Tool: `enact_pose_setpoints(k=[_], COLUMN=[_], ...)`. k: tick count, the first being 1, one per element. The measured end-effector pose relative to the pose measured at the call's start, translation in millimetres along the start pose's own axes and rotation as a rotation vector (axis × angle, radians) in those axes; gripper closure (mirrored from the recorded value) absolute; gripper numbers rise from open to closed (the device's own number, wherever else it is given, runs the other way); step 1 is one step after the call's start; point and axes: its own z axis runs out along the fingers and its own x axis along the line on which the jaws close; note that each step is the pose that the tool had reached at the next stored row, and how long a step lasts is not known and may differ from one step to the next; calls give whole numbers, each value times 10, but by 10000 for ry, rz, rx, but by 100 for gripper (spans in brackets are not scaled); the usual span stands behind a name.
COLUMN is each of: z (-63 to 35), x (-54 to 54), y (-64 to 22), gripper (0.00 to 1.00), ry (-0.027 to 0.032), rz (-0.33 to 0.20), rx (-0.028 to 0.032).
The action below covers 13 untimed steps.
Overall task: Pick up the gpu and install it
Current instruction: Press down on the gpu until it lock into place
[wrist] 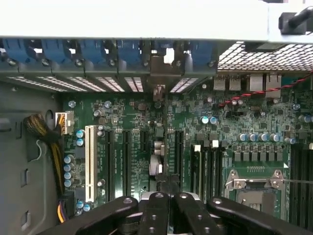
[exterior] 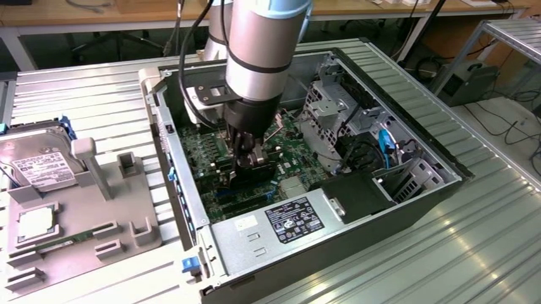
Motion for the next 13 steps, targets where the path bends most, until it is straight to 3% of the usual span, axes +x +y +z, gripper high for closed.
enact_pose_setpoints(k=[1, 5, 13], z=[-40, -232, -244], x=[-3, -6, -6], y=[0, 9, 10], gripper=[89, 89, 89], ry=[-25, 0, -1], rz=[-3, 0, -1], rx=[17, -1, 0])
